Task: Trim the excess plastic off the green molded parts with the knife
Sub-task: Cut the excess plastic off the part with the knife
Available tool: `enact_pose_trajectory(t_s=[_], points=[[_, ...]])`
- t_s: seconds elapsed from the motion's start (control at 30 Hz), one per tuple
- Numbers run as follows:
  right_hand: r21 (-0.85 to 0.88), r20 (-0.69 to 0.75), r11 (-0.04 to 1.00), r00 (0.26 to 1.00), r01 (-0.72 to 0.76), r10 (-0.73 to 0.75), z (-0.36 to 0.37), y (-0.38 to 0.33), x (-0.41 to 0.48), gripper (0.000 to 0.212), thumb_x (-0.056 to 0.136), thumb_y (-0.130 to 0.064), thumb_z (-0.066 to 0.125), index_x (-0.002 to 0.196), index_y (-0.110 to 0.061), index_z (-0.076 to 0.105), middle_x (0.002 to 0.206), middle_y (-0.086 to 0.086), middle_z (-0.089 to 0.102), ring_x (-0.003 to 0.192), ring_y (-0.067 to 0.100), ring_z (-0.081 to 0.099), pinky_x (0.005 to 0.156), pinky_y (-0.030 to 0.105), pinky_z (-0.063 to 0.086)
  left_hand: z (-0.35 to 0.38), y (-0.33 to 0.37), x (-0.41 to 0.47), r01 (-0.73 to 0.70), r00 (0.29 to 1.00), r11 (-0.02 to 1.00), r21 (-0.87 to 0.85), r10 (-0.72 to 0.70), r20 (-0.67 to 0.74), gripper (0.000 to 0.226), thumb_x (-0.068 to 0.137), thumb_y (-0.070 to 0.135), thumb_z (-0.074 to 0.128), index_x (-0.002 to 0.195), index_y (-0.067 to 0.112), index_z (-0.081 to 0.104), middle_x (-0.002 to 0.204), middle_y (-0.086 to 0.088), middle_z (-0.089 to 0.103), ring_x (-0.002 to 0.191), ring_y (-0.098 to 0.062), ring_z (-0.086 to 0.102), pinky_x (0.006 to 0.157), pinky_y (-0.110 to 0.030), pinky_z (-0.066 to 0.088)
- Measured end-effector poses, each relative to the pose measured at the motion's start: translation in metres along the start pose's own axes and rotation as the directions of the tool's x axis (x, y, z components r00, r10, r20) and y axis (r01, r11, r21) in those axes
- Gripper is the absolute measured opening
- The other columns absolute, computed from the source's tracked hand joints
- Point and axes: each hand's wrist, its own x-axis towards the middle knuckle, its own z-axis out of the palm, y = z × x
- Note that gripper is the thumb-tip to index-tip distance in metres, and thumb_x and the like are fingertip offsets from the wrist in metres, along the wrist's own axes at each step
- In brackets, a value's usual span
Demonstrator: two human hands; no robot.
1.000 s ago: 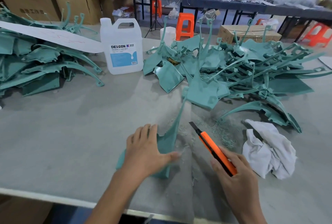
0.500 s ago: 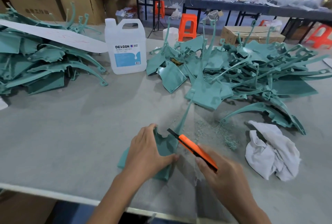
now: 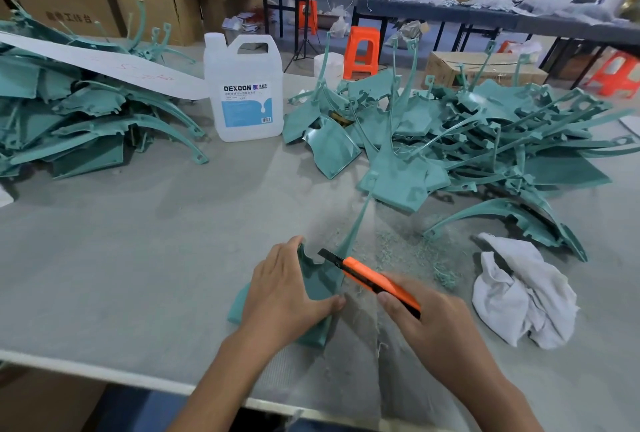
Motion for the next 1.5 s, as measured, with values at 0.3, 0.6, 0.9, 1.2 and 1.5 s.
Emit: enact_pose_trajectory(t_s=[0.3, 0.6, 0.9, 1.2, 1.5], points=[[-0.364, -0.157, 0.925, 0.972, 0.108, -0.176, -0.066, -0.004, 0.069, 0.031, 0.101, -0.043, 0.049, 0.117, -0.024, 0.068, 0.063, -0.008, 0.054, 0.046, 0.013, 0.053, 0.041, 0.029, 0.046, -0.004, 0.003, -0.001, 0.001, 1.000, 1.000, 0.009, -0.001, 0.018, 0.120, 0.055, 0.087, 0.057, 0.149, 0.025, 0.017, 0.141, 0.007, 0.039, 0.129, -0.015, 0.040, 0.112, -0.034, 0.033], [-0.322, 0.083, 0.916, 0.970, 0.241, -0.227, -0.055, -0.016, 0.046, 0.034, 0.097, -0.056, 0.044, 0.119, -0.039, 0.063, 0.075, -0.009, 0.064, 0.060, 0.006, 0.058, 0.054, 0.021, 0.042, -0.002, 0.001, 0.000, -0.001, 1.000, 1.000, -0.001, 0.001, 0.028, 0.124, 0.055, 0.088, 0.054, 0.152, 0.024, 0.013, 0.145, 0.007, 0.036, 0.134, -0.012, 0.034, 0.115, -0.032, 0.027], [-0.396, 0.207, 0.892, 0.968, 0.216, -0.142, -0.058, -0.028, 0.045, 0.031, 0.100, -0.056, 0.042, 0.111, -0.036, 0.062, 0.071, -0.009, 0.059, 0.065, 0.014, 0.060, 0.058, 0.030, 0.044, -0.004, 0.003, -0.001, -0.001, 0.999, 1.000, -0.012, 0.001, 0.040, 0.127, 0.057, 0.086, 0.057, 0.155, 0.024, 0.006, 0.150, 0.006, 0.032, 0.139, -0.013, 0.030, 0.117, -0.034, 0.025], [-0.383, 0.160, 0.888, 0.965, 0.255, -0.209, -0.078, -0.029, 0.059, 0.029, 0.098, -0.052, 0.039, 0.104, -0.038, 0.063, 0.057, -0.010, 0.056, 0.042, 0.004, 0.054, 0.041, 0.020, 0.045, -0.005, 0.002, -0.002, -0.019, 0.999, 1.000, -0.016, 0.019, 0.028, 0.127, 0.058, 0.085, 0.060, 0.154, 0.026, 0.003, 0.149, 0.007, 0.033, 0.137, -0.014, 0.032, 0.117, -0.033, 0.026], [-0.455, -0.057, 0.876, 0.977, 0.159, -0.207, -0.090, -0.011, 0.063, 0.030, 0.100, -0.052, 0.044, 0.108, -0.031, 0.064, 0.063, -0.008, 0.058, 0.054, 0.020, 0.060, 0.051, 0.034, 0.050, -0.005, 0.002, -0.001, -0.015, 0.999, 1.000, -0.023, 0.016, 0.033, 0.127, 0.057, 0.087, 0.057, 0.154, 0.025, 0.004, 0.150, 0.005, 0.034, 0.137, -0.015, 0.033, 0.117, -0.035, 0.027]])
